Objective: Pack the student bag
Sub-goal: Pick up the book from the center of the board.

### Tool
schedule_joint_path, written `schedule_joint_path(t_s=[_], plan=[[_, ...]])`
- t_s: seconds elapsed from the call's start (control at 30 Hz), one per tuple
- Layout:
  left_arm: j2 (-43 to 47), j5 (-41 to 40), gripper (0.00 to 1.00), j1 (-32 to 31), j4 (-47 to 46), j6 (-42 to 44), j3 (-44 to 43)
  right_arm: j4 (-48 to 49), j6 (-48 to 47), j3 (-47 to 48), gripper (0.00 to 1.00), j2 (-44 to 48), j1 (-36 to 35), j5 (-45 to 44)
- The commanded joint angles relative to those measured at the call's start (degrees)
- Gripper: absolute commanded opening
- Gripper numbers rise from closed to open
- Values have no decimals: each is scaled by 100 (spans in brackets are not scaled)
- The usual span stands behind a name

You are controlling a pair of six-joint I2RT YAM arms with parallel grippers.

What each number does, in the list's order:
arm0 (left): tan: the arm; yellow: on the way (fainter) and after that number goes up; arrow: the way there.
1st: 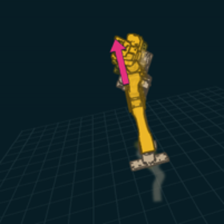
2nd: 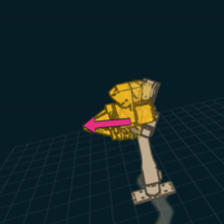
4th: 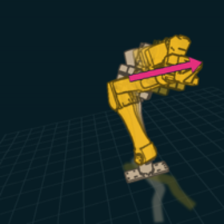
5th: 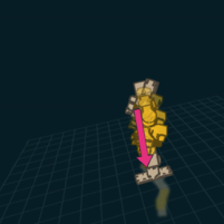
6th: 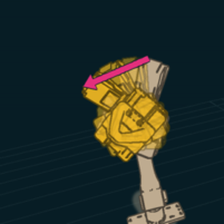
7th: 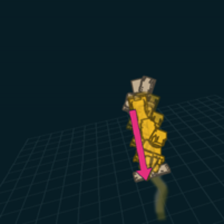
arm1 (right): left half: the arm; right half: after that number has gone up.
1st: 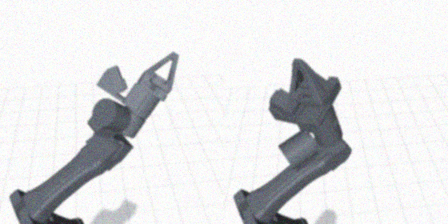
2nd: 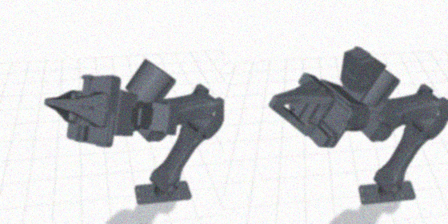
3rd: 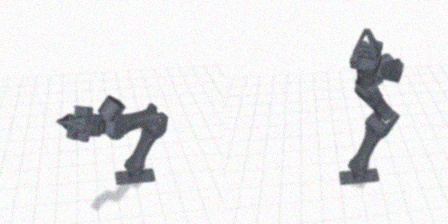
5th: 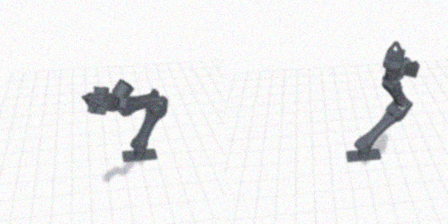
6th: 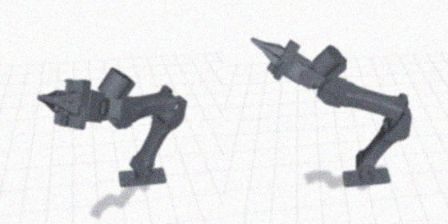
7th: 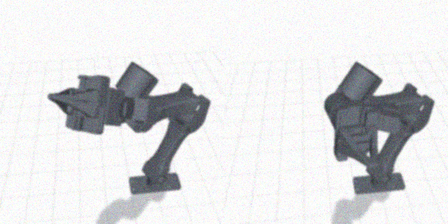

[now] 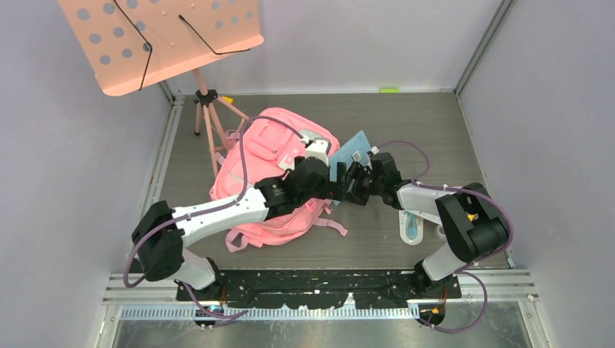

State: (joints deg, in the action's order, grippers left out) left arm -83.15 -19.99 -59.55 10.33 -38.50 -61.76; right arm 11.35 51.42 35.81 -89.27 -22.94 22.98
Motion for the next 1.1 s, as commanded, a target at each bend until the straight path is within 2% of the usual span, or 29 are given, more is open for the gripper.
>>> schedule_joint_path(t_s=[0.0, 0.13, 0.23, 0.3, 0.37, 0.47, 0.5, 0.63, 0.73, 0.83, 1.0, 1.07], plan=[[-182, 446, 100, 477, -92, 924, -445, 69, -128, -39, 65, -196, -27, -601], [-516, 1042, 100, 755, -54, 2113, -960, 87, -133, -43, 65, -231, -31, -575], [-1000, 1408, 100, 1030, 411, 2587, -1495, 123, -124, -34, 65, -278, -33, -546], [-1309, 1667, 99, 1172, 569, 2767, -1779, 129, -120, -17, 65, -303, -34, -527], [-1592, 1929, 94, 1267, 558, 2939, -1932, 130, -123, -13, 65, -309, -25, -523], [-2030, 1972, 75, 1407, 679, 3028, -2247, 115, -134, -17, 65, -311, -31, -515], [-2138, 1946, 72, 1426, 707, 3051, -2305, 114, -141, -19, 65, -299, -29, -503], [-2432, 1828, 75, 1444, 781, 3128, -2450, 93, -153, -59, 65, -252, -26, -524], [-2497, 1862, 70, 1442, 872, 3027, -2463, 71, -167, -74, 65, -261, -26, -544], [-2333, 2239, 55, 1440, 752, 2735, -2263, 64, -159, -66, 65, -270, -32, -576], [-1922, 2553, 12, 1444, 497, 2281, -1860, -237, -288, -2, 66, -71, -27, -696], [-1750, 2752, 0, 1446, 446, 2207, -1800, -575, -445, 70, 70, 181, -27, -811]])
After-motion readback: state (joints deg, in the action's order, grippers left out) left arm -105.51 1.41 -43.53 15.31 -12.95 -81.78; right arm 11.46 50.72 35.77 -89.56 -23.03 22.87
